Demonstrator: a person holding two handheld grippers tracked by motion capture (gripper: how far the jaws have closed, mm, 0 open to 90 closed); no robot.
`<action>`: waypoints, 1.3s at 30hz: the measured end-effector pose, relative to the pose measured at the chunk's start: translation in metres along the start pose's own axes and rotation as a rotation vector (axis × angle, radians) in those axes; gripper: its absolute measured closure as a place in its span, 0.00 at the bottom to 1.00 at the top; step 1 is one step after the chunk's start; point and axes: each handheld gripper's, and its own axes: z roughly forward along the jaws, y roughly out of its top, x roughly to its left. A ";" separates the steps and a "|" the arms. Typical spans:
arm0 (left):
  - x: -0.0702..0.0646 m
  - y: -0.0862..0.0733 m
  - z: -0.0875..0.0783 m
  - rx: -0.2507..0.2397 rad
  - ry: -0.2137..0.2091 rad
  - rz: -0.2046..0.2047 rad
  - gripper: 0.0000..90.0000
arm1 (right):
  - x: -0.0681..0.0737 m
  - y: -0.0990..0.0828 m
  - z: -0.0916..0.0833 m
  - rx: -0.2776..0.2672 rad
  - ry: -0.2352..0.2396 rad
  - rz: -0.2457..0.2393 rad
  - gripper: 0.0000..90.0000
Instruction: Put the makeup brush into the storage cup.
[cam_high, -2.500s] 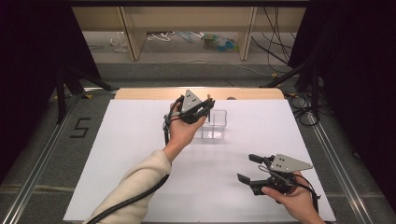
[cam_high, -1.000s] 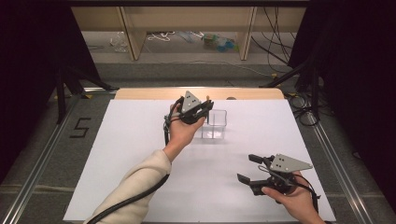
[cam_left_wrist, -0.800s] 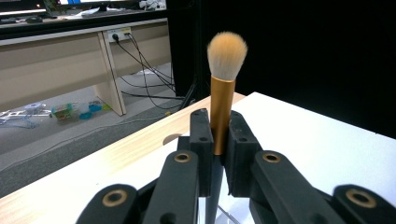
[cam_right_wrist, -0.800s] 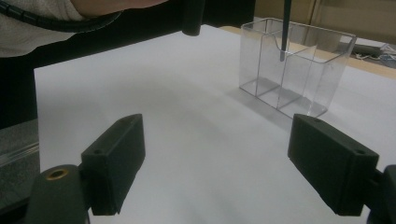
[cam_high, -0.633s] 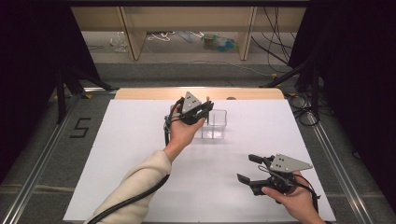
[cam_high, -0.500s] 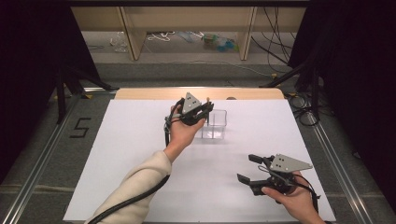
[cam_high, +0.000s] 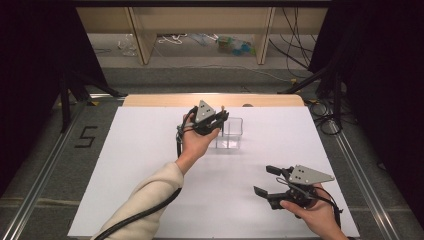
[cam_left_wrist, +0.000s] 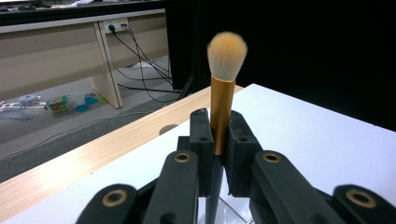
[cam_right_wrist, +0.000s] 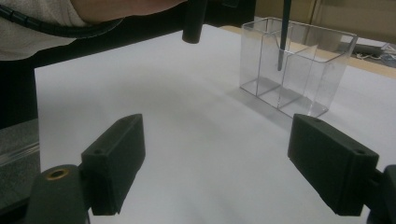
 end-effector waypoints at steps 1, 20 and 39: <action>0.000 0.000 0.000 0.001 0.001 0.001 0.93 | 0.000 0.000 0.000 -0.003 -0.002 -0.003 0.22; 0.000 -0.006 0.002 0.009 0.000 -0.006 0.93 | 0.000 0.000 0.000 0.002 0.001 0.002 0.22; 0.001 -0.012 0.005 0.031 0.010 -0.018 0.93 | 0.000 -0.001 0.002 -0.016 0.014 0.004 0.22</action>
